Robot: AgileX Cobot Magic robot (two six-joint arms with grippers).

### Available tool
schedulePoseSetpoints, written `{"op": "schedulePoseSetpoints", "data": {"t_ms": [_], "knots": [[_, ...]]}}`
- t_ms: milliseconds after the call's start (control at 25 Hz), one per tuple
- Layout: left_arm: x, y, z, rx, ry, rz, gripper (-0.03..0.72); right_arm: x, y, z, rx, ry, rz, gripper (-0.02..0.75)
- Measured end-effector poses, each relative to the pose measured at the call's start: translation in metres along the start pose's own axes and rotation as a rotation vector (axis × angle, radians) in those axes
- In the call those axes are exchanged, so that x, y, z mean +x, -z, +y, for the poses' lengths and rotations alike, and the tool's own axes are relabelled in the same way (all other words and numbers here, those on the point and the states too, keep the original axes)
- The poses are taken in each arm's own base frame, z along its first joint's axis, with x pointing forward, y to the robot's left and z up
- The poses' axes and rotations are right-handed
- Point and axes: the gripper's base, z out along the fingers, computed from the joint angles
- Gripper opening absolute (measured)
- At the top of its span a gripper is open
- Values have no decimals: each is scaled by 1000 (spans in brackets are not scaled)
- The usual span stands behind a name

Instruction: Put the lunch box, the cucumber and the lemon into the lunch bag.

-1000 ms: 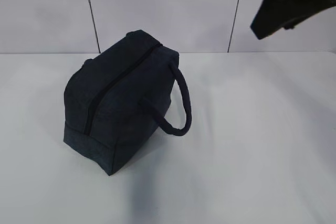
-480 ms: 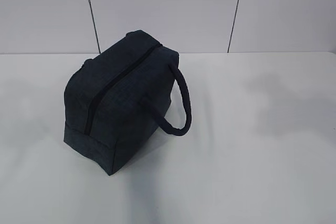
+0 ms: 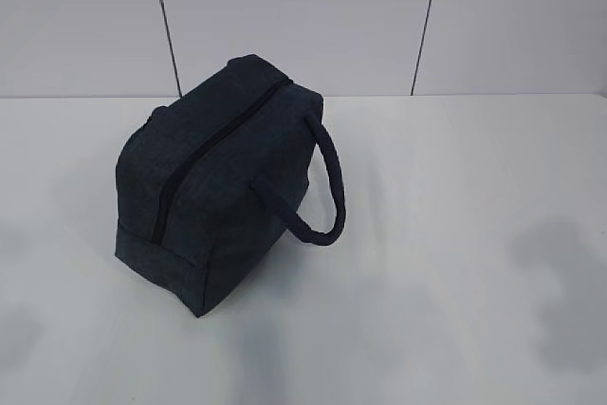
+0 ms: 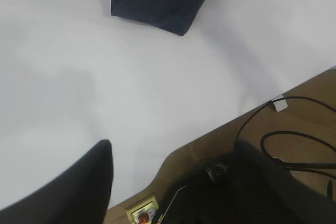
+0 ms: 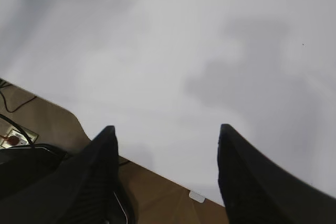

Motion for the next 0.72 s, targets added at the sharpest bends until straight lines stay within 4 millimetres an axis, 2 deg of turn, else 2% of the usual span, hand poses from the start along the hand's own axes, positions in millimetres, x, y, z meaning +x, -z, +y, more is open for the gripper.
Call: {"op": "schedulePoseSetpoints", "data": {"t_ms": [280, 720], "knots": [[21, -18, 8, -58, -10, -4, 509, 30, -27, 3, 9, -1, 16, 460], [21, -19, 9, -63, -9, -17, 500, 34, -32, 4, 7, -2, 36, 460]]}}
